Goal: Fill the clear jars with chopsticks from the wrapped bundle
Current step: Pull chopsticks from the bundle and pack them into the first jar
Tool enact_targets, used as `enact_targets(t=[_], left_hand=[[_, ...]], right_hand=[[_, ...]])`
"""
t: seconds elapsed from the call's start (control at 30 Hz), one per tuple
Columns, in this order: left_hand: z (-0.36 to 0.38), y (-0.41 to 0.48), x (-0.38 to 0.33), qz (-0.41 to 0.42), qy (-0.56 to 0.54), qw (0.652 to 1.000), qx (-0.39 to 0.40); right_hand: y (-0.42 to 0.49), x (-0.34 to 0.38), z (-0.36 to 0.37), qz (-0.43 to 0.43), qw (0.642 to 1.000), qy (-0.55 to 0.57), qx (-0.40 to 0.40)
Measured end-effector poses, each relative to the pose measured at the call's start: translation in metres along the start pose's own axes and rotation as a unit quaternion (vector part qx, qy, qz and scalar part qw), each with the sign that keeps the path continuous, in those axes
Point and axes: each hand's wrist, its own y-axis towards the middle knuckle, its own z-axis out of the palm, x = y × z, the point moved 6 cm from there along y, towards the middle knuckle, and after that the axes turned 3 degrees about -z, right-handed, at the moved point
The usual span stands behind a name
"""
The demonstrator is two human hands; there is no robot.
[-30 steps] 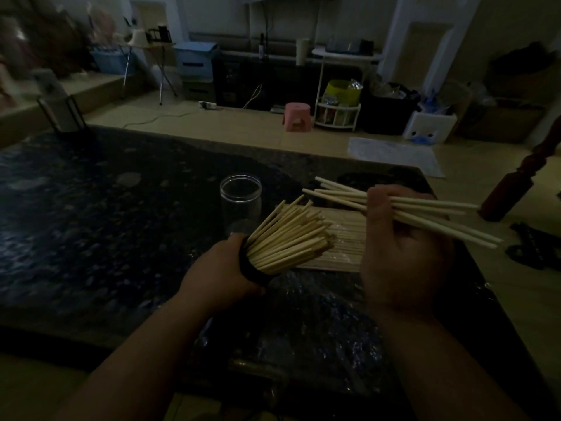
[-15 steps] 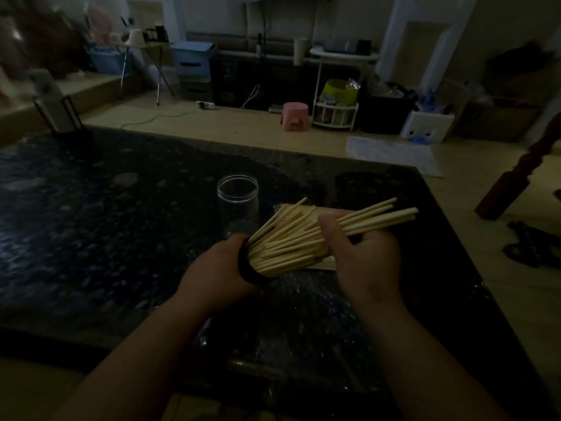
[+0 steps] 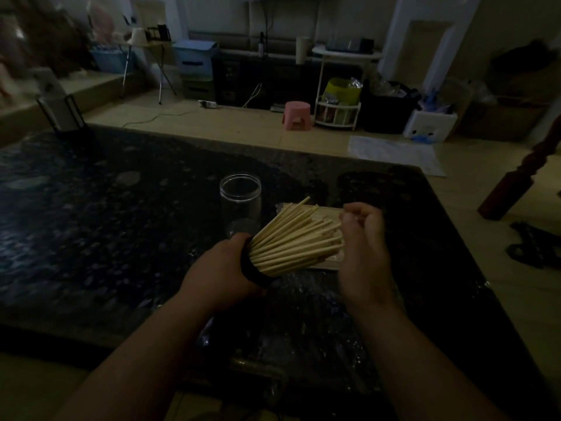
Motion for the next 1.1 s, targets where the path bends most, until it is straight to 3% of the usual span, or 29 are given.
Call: enact_targets(t=[0.1, 0.33, 0.57, 0.7, 0.97, 1.1], left_hand=[[0.001, 0.0, 0.0, -0.003, 0.001, 1.0, 0.005], [0.001, 0.0, -0.001, -0.004, 0.008, 1.0, 0.005], [0.002, 0.002, 0.0, -0.002, 0.019, 1.0, 0.0], [0.001, 0.002, 0.002, -0.006, 0.001, 1.0, -0.007], [0.001, 0.001, 0.003, -0.011, -0.014, 1.0, -0.006], [0.001, 0.001, 0.004, -0.02, -0.029, 0.999, -0.009]], right_hand=[[0.002, -0.003, 0.002, -0.02, 0.995, -0.09, 0.027], [0.005, -0.002, 0.003, -0.072, 0.979, -0.185, 0.052], [0.0, -0.01, 0.012, -0.061, 0.981, -0.152, 0.108], [0.003, -0.002, -0.001, -0.031, 0.994, -0.092, 0.051], [0.006, -0.005, -0.017, -0.049, 0.984, -0.171, -0.022], [0.007, -0.011, -0.006, -0.032, 0.983, -0.172, 0.06]])
